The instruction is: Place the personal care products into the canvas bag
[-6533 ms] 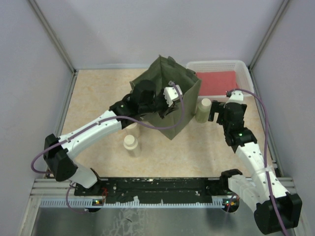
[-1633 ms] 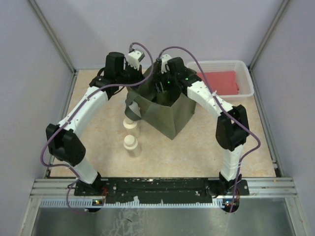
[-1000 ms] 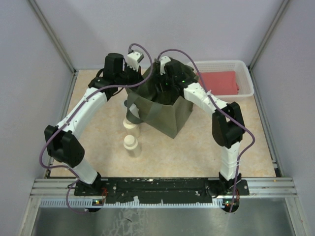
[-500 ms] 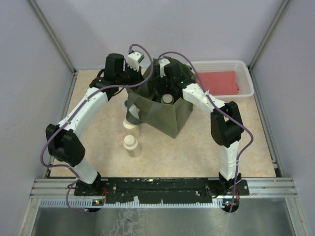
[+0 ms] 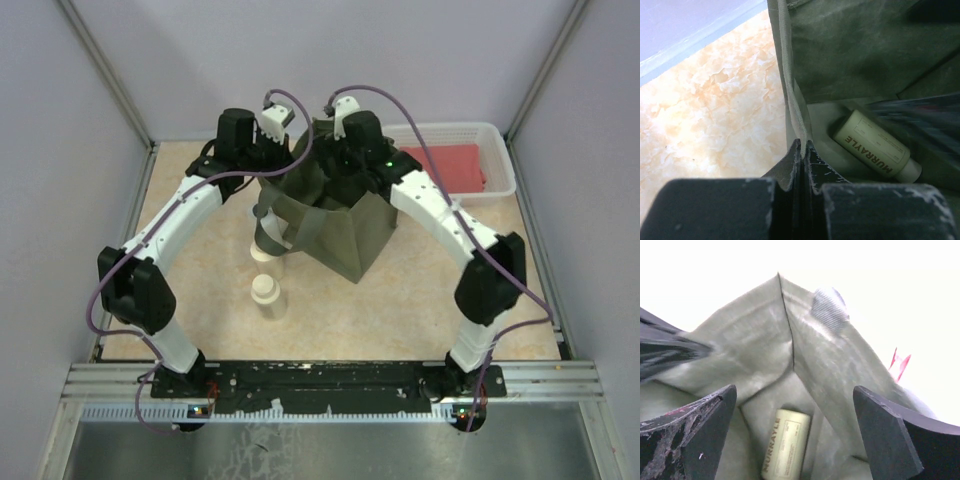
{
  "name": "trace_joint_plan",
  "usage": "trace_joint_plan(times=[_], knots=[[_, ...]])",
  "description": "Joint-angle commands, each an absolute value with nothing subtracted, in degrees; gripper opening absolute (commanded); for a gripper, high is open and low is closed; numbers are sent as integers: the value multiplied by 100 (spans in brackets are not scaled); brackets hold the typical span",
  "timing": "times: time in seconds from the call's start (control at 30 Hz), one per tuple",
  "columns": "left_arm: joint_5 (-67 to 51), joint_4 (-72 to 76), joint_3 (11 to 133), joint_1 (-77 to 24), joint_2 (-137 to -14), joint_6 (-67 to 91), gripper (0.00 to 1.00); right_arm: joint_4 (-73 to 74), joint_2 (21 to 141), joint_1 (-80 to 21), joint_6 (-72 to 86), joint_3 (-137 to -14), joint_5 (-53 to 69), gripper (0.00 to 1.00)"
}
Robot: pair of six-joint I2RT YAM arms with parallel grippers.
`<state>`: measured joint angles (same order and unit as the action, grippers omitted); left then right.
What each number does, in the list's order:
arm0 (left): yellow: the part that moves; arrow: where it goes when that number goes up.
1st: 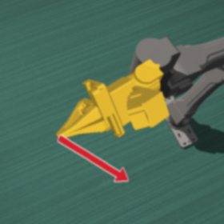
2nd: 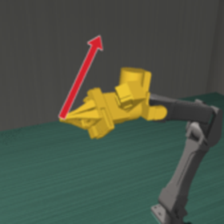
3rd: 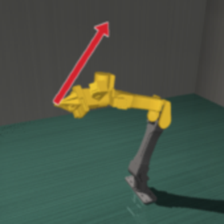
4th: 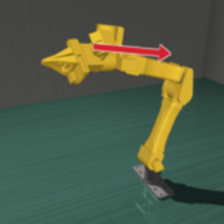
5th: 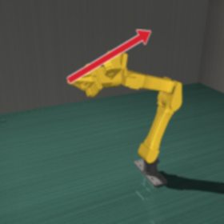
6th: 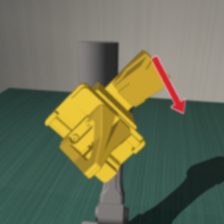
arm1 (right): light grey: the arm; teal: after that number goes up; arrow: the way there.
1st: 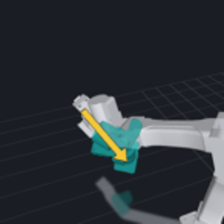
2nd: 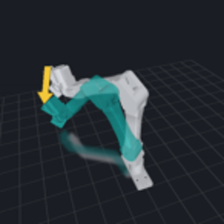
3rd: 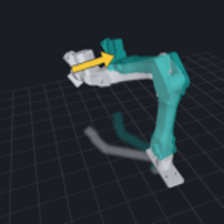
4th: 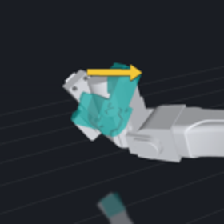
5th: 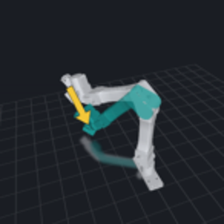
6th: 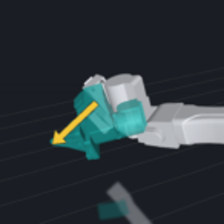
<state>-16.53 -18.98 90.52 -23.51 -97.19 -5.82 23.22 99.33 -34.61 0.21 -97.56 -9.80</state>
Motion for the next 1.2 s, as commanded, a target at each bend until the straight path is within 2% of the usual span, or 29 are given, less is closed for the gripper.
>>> trace_joint_plan(times=[0.0, 0.17, 0.33, 0.5, 0.73, 0.87, 1.17], knots=[[-1661, -1866, 9189, -2346, -9896, -557, 0, 1777, 8432, -3525, 666, -9170, -1302, 99], [-1749, -1843, 9205, -2347, -9918, -510, 0, 586, 6972, -3524, 763, -7505, -617, 99], [-1688, -1900, 9279, -2342, -9993, -513, 0, 1949, 6685, -3788, 1003, -7758, -200, 99], [-1663, -1995, 9454, -2323, -10133, -528, 0, 2895, 6886, -5592, 1053, -7772, -1590, 99], [-1813, -2224, 9668, -2311, -10211, -539, 0, 2847, 7384, -7287, 1648, -7490, -2431, 99], [-1827, -2231, 9643, -2306, -10149, -558, 0, 2753, 7984, -7696, 1662, -7624, -2383, 99], [-1957, -2229, 9548, -2308, -10038, -548, 0, 2052, 9194, -7726, 1411, -7823, -1937, 99]])
